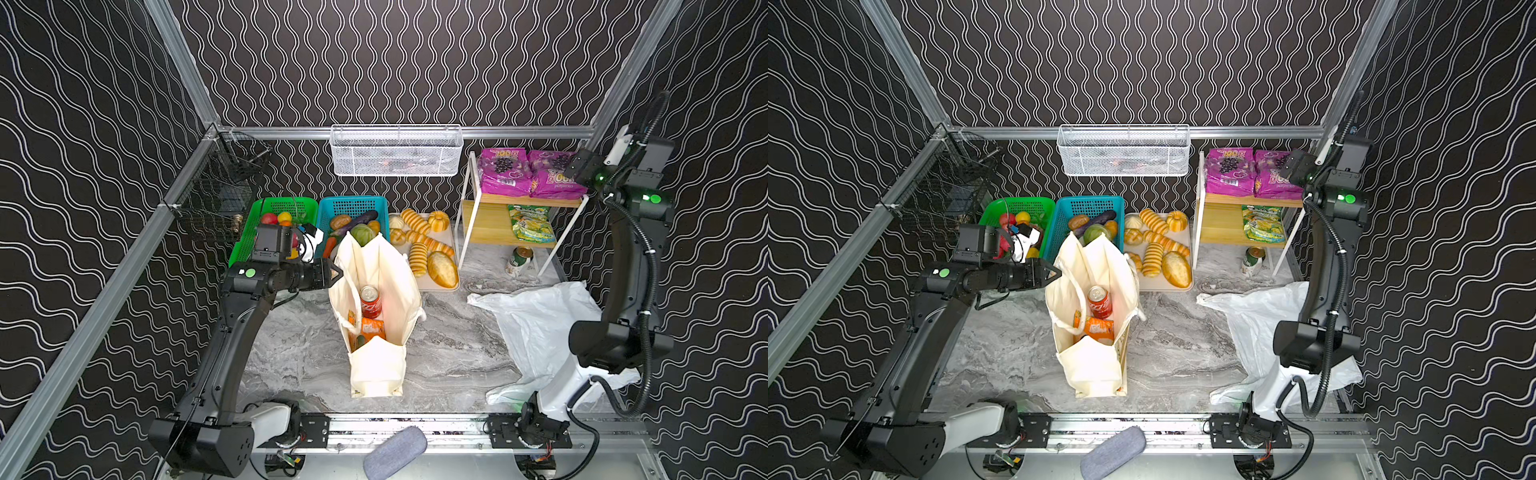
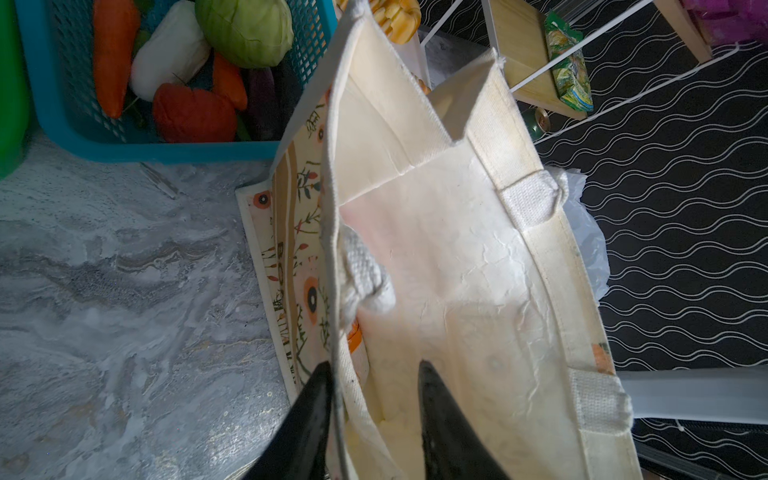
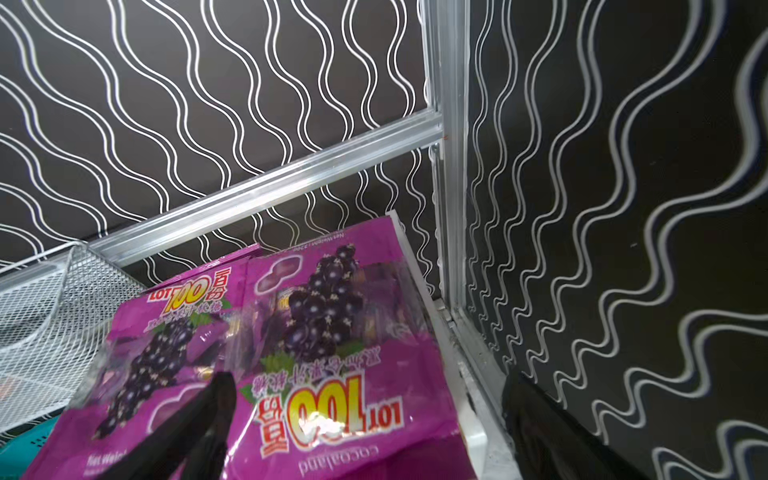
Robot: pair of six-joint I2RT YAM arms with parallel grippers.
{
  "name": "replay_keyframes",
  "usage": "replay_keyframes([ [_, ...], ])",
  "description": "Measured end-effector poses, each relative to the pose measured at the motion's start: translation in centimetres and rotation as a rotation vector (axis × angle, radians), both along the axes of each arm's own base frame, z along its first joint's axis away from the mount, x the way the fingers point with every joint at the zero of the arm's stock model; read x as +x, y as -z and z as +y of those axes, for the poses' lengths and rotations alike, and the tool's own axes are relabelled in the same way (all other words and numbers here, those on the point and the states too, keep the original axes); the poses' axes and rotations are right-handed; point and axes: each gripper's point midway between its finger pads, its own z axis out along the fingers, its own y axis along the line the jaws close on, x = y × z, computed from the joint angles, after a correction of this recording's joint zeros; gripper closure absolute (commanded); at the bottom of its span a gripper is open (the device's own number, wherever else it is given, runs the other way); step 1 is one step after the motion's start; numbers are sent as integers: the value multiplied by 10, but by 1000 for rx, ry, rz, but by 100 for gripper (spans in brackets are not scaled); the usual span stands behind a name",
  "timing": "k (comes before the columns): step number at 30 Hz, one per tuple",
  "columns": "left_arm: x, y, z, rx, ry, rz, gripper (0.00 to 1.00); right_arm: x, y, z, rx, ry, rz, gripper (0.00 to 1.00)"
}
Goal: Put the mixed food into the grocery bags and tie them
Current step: 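Move the right gripper to the purple grape snack pack on the top shelf, then grasp the purple grape snack pack with the right gripper and lift it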
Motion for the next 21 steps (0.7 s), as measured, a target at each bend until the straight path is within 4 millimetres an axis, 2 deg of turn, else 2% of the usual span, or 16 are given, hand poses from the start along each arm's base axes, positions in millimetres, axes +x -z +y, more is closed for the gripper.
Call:
replay_keyframes([
  [5, 0, 0, 0, -1, 0, 0, 64, 8, 31, -11, 141, 9, 37, 2],
  [9, 0, -3, 0, -1, 0, -6, 64, 27, 39, -1, 206, -56, 31, 4],
  [11, -1, -4, 0, -1, -1, -10, 64, 38, 45, -4, 215, -61, 34, 5],
  [12, -1, -5, 1, -1, -1, -14, 64, 41, 50, -4, 220, -65, 44, 9],
  [16, -2, -6, 1, 1, -3, -16, 64, 40, 63, -3, 241, -71, 57, 45],
  [21, -2, -6, 2, 3, -5, -16, 64, 26, 52, 0, 213, -71, 32, 79],
])
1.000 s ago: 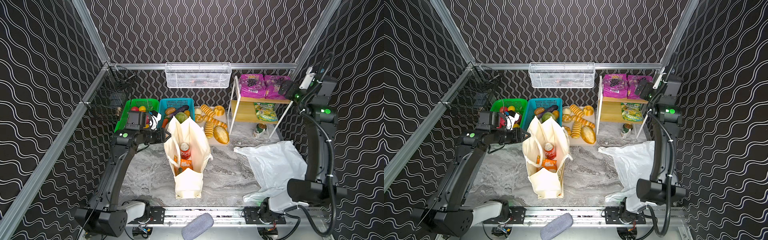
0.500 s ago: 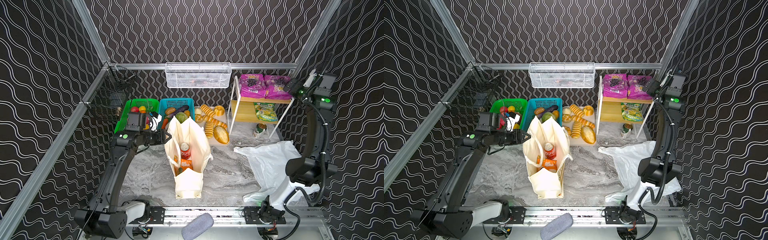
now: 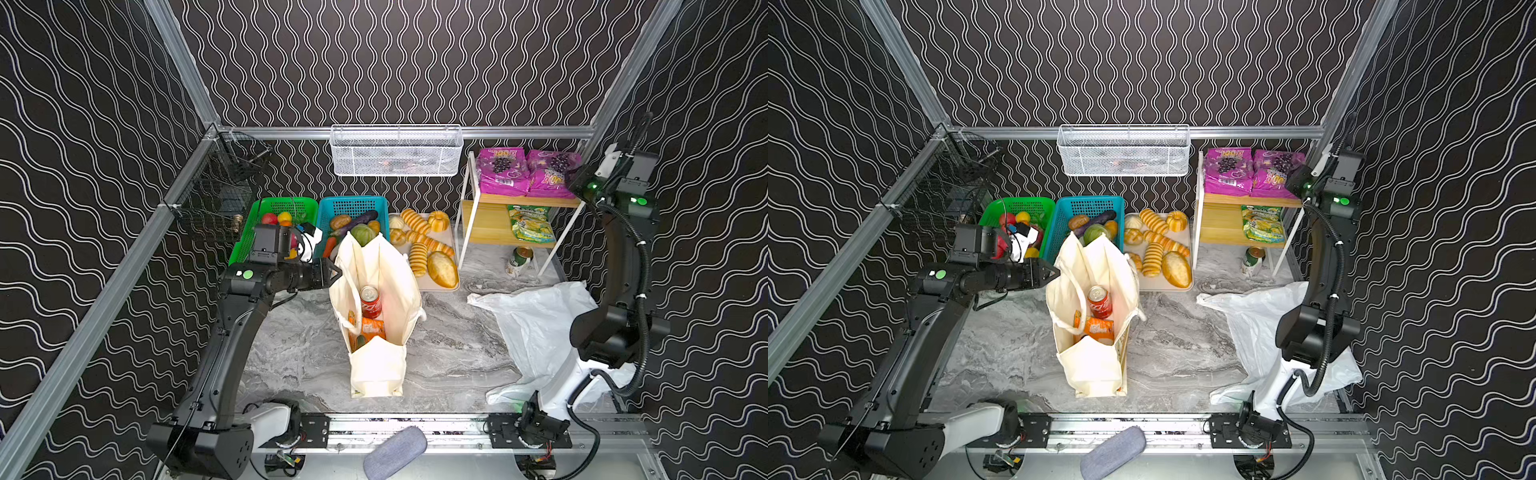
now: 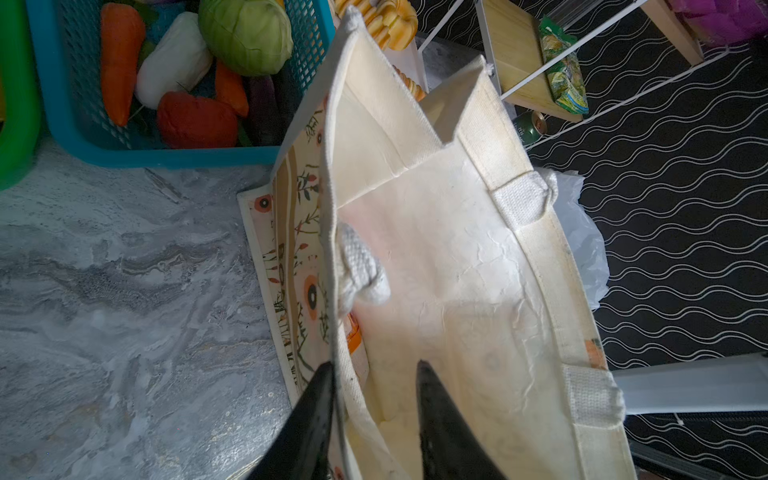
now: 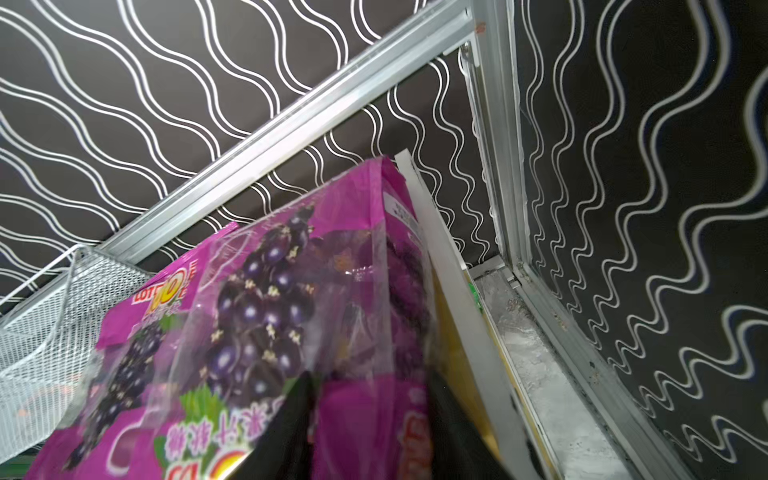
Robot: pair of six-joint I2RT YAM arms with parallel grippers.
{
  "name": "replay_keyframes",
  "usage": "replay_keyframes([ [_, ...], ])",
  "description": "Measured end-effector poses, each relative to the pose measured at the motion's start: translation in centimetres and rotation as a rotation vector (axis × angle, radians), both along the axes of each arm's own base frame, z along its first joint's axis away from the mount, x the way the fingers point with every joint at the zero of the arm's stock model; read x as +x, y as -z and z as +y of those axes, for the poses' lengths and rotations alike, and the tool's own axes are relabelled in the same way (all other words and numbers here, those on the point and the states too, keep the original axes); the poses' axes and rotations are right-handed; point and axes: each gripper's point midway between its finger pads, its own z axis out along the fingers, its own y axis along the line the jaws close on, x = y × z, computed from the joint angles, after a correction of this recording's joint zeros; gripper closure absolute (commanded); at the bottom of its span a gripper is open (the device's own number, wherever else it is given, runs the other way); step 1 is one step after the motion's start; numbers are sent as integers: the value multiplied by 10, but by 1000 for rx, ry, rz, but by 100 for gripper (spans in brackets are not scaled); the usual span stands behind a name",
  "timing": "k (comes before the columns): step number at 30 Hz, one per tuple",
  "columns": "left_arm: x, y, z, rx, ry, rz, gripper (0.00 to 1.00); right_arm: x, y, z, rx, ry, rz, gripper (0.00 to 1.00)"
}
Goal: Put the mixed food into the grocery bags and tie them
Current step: 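Grasp the purple grape snack pack with the right gripper and lift it, then carry the grape snack pack into the tote bag and release it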
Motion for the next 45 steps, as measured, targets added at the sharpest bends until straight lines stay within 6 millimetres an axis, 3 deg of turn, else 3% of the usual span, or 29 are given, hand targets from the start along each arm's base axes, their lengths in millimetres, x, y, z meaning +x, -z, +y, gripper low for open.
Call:
replay_keyframes([
  [6, 0, -1, 0, 1, -1, -2, 64, -13, -13, -2, -48, 23, -18, 100],
  [12, 0, -2, 0, 0, -1, -5, 65, -34, -35, 6, -63, 10, -46, 100],
  [15, 0, -3, 0, 0, -1, -6, 66, -52, -63, 15, -76, -3, -105, 100],
  [19, -1, -3, 1, 3, -3, -5, 75, -83, -96, 26, -96, -8, -178, 100],
  [24, -1, -3, 1, 3, -3, -4, 81, -108, -115, 40, -96, -43, -226, 100],
  [31, -3, -1, 1, 4, -3, -1, 85, -151, -128, 89, -3, -228, -282, 100],
  [38, -3, 2, 1, 6, -2, 10, 95, -183, -131, 138, 61, -426, -295, 100],
  [41, -3, 3, 1, 6, -3, 12, 99, -194, -130, 170, 81, -533, -289, 100],
  [45, -3, 4, 1, 6, -2, 16, 100, -207, -122, 231, 114, -716, -256, 100],
])
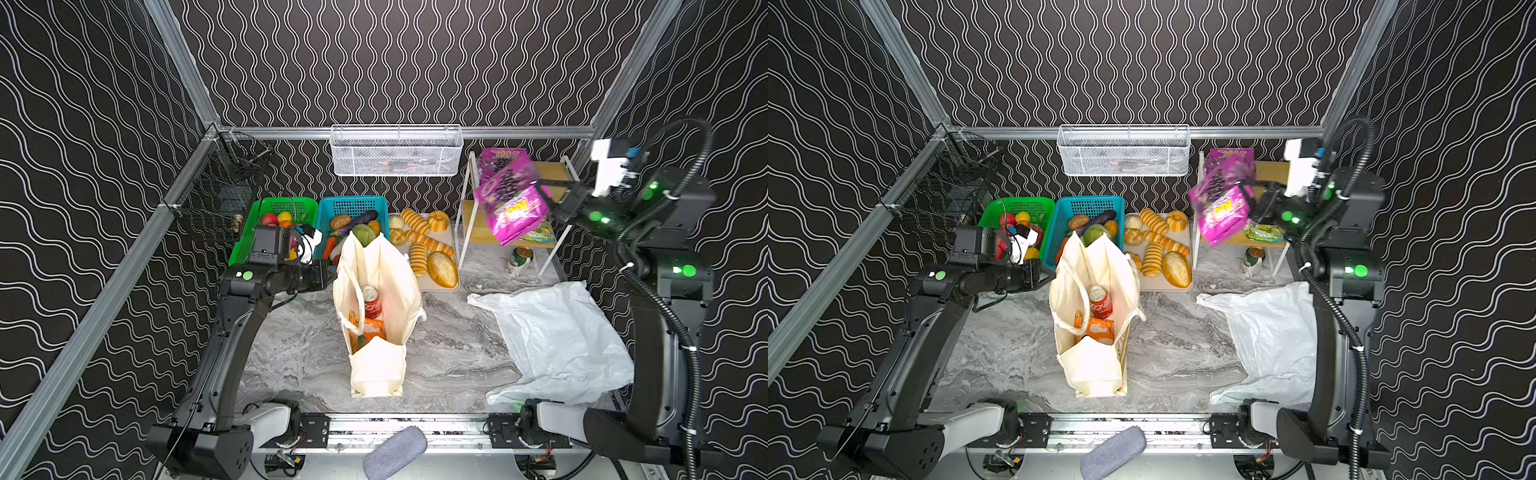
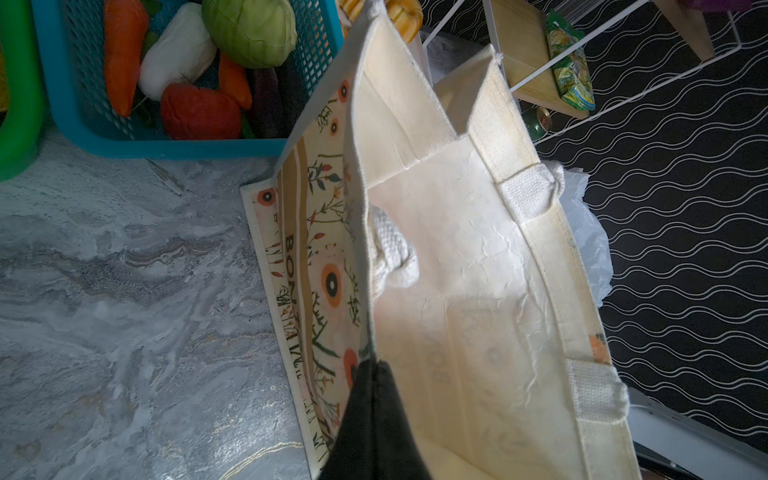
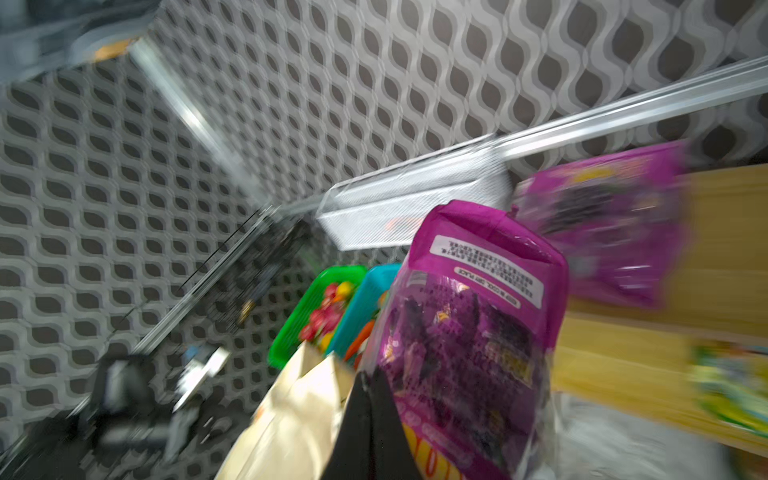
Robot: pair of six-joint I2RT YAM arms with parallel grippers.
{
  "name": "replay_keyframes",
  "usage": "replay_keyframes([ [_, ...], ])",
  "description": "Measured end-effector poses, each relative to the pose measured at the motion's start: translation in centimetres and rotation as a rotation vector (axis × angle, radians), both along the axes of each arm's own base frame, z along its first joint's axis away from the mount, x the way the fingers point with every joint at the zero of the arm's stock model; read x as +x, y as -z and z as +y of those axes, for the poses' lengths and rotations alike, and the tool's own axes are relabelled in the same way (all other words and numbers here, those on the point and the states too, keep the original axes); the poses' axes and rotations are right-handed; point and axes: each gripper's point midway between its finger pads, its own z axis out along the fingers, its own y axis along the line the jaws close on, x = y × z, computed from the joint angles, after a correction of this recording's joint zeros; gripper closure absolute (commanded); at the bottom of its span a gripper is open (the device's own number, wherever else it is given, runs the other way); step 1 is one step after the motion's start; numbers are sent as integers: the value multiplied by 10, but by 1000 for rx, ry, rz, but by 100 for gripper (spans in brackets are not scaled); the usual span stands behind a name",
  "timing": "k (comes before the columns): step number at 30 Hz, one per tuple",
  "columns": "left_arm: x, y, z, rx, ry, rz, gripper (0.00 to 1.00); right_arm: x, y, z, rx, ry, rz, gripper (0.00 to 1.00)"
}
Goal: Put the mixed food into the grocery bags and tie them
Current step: 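Carry the grape snack pack into the tote bag and release it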
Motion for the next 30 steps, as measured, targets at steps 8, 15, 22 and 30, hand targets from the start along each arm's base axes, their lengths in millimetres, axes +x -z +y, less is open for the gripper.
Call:
replay_keyframes([
  [8, 0, 1, 0, 0, 0, 2, 100, -25, 40, 94, -15, -278, 120, 100],
  [15, 1, 1, 0, 0, -1, 5, 100, -51, 71, 170, -60, -464, 199, 100],
  [22, 1, 0, 0, -2, 0, 1, 100, -67, 120, 216, -149, -519, 290, 100],
  [30, 0, -3, 1, 2, -10, -10, 100, -54, 189, 253, -315, -364, 379, 100],
])
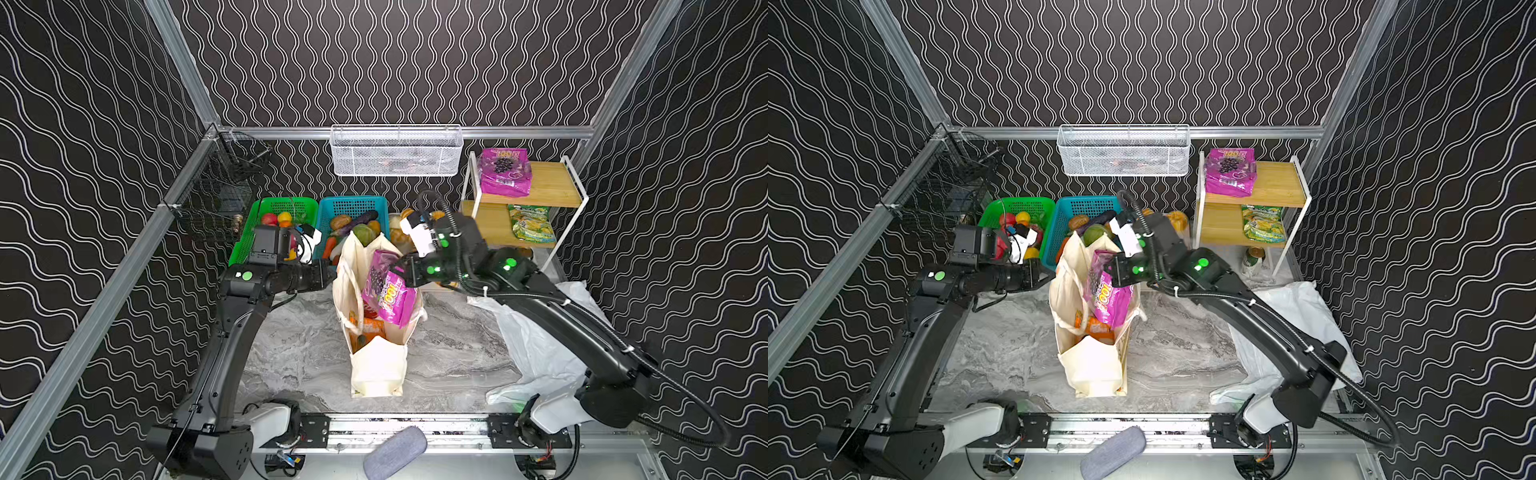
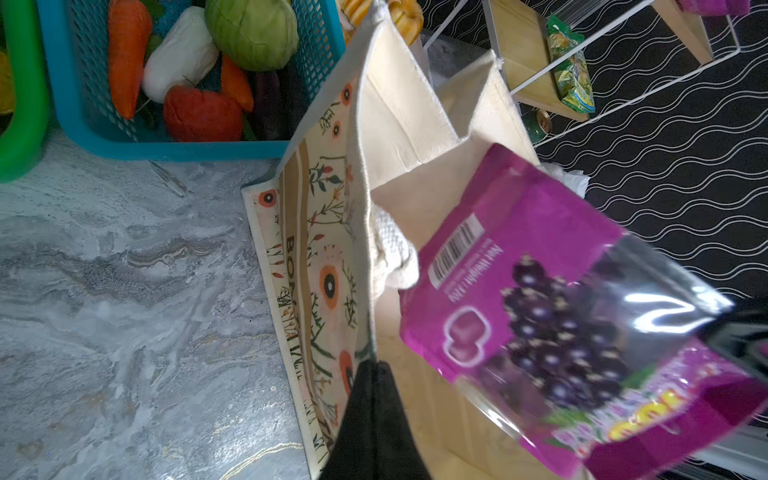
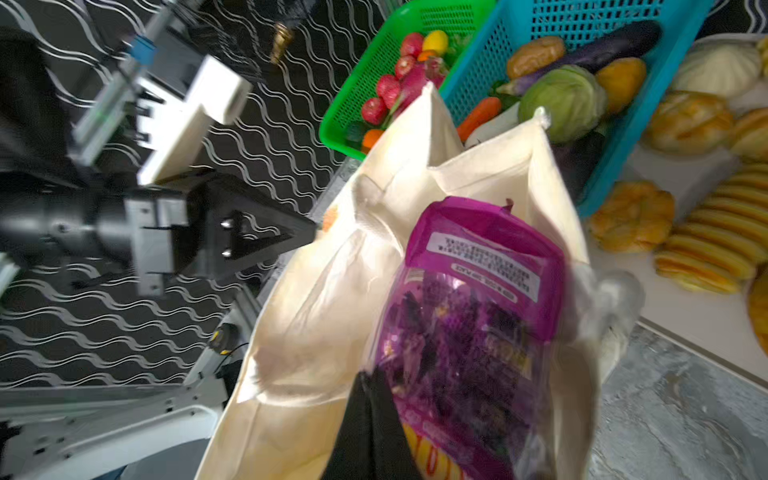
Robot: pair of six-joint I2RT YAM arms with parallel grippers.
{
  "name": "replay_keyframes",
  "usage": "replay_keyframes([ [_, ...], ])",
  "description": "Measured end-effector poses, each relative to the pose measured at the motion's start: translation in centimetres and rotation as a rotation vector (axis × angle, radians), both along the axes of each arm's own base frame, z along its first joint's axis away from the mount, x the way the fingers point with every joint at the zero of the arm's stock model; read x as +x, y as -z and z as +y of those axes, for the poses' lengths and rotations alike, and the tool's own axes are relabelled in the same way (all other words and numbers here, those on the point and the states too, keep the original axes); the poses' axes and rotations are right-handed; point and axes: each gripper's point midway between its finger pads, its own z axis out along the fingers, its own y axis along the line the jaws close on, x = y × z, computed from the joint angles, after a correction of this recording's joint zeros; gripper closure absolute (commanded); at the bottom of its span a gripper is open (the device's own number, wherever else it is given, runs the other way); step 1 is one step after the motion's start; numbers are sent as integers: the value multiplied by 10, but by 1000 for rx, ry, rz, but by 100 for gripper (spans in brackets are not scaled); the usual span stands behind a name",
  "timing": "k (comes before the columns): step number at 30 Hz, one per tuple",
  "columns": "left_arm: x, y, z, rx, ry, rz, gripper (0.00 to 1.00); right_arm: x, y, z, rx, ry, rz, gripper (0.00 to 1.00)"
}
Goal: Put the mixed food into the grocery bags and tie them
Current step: 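Carry the grape snack pack into the tote bag and release it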
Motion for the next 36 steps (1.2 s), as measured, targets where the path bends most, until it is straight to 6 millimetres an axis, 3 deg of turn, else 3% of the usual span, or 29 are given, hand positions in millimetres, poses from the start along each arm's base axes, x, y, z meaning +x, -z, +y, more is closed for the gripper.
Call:
replay_keyframes([
  [9, 1, -1, 4, 12, -24, -1, 100, -9, 53, 36, -151, -13, 45, 100],
  [19, 4, 3, 12, 32, -90, 20, 100, -63, 77, 63, -165, -184, 157, 100],
  [21, 6, 2, 14, 40, -97, 20, 100, -69, 87, 68, -184, -209, 178, 82],
  [23, 7, 2, 15, 46, -106, 21, 100, -72, 97, 69, -215, -217, 202, 75],
  [25, 8, 0, 16, 48, -110, 15, 100, -72, 104, 66, -260, -217, 210, 62],
  [27, 9, -3, 16, 45, -111, 4, 100, -67, 98, 60, -282, -202, 182, 50],
  [31, 9, -7, 16, 40, -113, -15, 100, -55, 41, 44, -210, -151, 19, 27],
  [34, 11, -10, 15, 37, -113, -30, 100, -40, -2, 14, -135, -49, -95, 24],
  [36, 11, -10, 17, 42, -119, -32, 100, -22, -12, -15, -119, 67, -121, 24],
])
